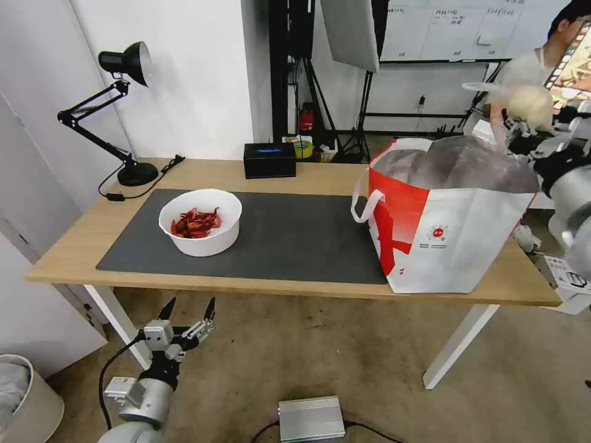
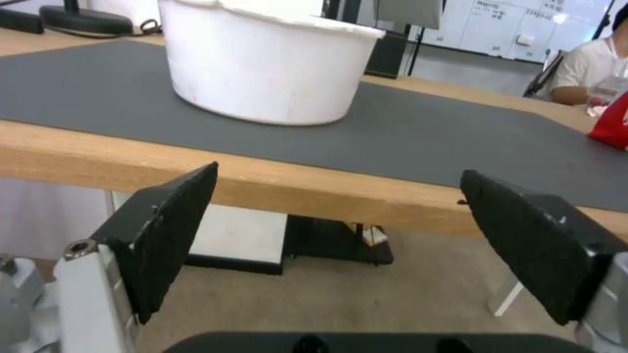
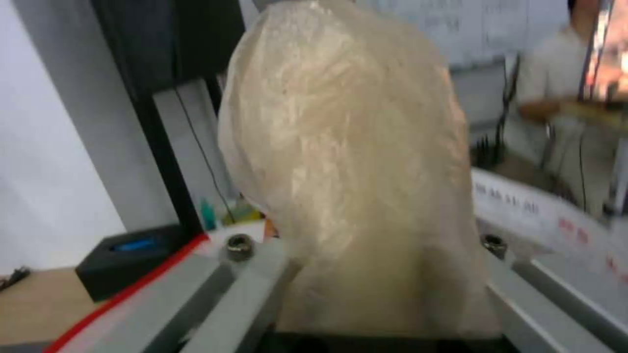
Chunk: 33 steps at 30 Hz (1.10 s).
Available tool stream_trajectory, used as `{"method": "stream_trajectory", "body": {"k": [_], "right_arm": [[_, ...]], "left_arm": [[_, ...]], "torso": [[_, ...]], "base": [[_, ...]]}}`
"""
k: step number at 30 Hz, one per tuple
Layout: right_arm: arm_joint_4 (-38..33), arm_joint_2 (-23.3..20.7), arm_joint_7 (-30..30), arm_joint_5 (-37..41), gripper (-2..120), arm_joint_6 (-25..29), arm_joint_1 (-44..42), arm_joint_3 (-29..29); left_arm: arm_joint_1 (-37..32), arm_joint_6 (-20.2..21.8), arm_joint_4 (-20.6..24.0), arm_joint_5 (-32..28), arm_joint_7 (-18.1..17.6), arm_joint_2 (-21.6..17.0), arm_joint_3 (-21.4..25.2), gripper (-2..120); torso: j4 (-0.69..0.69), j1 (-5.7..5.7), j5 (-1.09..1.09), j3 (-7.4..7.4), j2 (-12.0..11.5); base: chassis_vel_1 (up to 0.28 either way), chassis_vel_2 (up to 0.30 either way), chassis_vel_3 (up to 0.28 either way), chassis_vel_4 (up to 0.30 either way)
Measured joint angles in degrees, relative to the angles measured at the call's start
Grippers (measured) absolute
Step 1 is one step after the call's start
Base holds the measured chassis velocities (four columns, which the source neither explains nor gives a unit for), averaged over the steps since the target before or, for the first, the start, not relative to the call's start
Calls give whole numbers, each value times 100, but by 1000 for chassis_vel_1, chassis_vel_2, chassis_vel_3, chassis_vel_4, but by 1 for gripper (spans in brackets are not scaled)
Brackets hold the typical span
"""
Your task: Pick up the trash from the table and place it into the takeout bag.
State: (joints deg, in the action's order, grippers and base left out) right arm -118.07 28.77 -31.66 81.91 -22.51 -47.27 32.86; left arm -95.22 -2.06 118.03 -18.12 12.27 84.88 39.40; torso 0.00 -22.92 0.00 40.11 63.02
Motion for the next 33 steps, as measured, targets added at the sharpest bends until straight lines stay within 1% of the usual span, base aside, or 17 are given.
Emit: {"method": "stream_trajectory", "body": {"k": [1, 3, 5, 6, 9, 12, 14, 15, 20, 21, 22, 26, 27, 28, 30, 31, 33], "right_arm": [[244, -8, -319, 454, 18, -290, 380, -224], [297, -6, -424, 581, 18, -376, 485, -286], [431, 5, -673, 840, 24, -590, 756, -465], [431, 5, -673, 840, 24, -590, 756, -465], [539, 6, -917, 1099, 27, -848, 1030, -686], [567, -1, -974, 1155, 27, -916, 1121, -784], [654, -31, -1057, 1290, 27, -1070, 1336, -1069], [654, -31, -1057, 1290, 27, -1070, 1336, -1069], [696, -46, -1205, 1509, 29, -1218, 1595, -1425], [697, -25, -1262, 1557, 32, -1253, 1641, -1496], [697, -25, -1262, 1557, 32, -1253, 1641, -1496], [669, 76, -1394, 1581, 52, -1285, 1670, -1595], [669, 76, -1394, 1581, 52, -1285, 1670, -1595], [659, 94, -1411, 1581, 56, -1286, 1668, -1596], [648, 127, -1434, 1580, 68, -1285, 1640, -1597], [648, 127, -1434, 1580, 68, -1285, 1640, -1597], [647, 140, -1442, 1578, 76, -1279, 1626, -1598]], "left_arm": [[-1, 0, 0, 9, 2, 0, -15, 100], [3, 3, 0, 11, 2, 0, -19, 100], [29, 14, 13, 14, 0, 18, -37, 100], [29, 14, 13, 14, 0, 18, -37, 100], [42, 24, 23, 18, -3, 37, -58, 100], [43, 24, 23, 19, -3, 38, -59, 100], [45, 25, 17, 20, -4, 21, -55, 100], [45, 25, 17, 20, -4, 21, -55, 100], [51, 25, 1, 16, -4, 16, -56, 100], [51, 25, -1, 15, -3, 22, -66, 100], [51, 25, -1, 15, -3, 22, -66, 100], [63, 25, -2, 14, 0, 30, -103, 100], [63, 25, -2, 14, 0, 30, -103, 100], [62, 25, -2, 12, 0, 27, -106, 100], [62, 25, -5, 0, 1, -4, -107, 100], [62, 25, -5, 0, 1, -4, -107, 100], [62, 25, -13, -12, 1, -42, -104, 100]], "torso": [[0, 0, 1, 0, 0], [0, 0, 1, 0, 0], [0, 0, 1, 0, 0], [0, 0, 1, 0, 0], [0, 0, 1, 0, 0], [0, 0, 1, 0, 0], [0, 1, 0, 0, 0], [0, 1, 0, 0, 0], [0, 1, 0, 0, 0], [0, 1, -1, 0, 0], [0, 1, -1, 0, 0], [0, 0, 0, 0, 0], [0, 0, 0, 0, 0], [0, 1, 0, 0, 0], [0, 1, 0, 0, 0], [0, 1, 0, 0, 0], [0, 1, 0, 0, 0]], "base": [[0, 0, 0, 0], [0, 0, 0, 0], [0, 0, 0, 0], [0, 0, 0, 0], [0, 0, 0, 0], [0, 0, 0, 0], [0, 0, 0, 0], [0, 0, 0, 0], [0, 0, 0, 0], [0, 0, 0, 0], [0, 0, 0, 0], [0, 0, 0, 0], [0, 0, 0, 0], [0, 0, 0, 0], [0, 0, 0, 0], [0, 0, 0, 0], [0, 0, 0, 0]]}}
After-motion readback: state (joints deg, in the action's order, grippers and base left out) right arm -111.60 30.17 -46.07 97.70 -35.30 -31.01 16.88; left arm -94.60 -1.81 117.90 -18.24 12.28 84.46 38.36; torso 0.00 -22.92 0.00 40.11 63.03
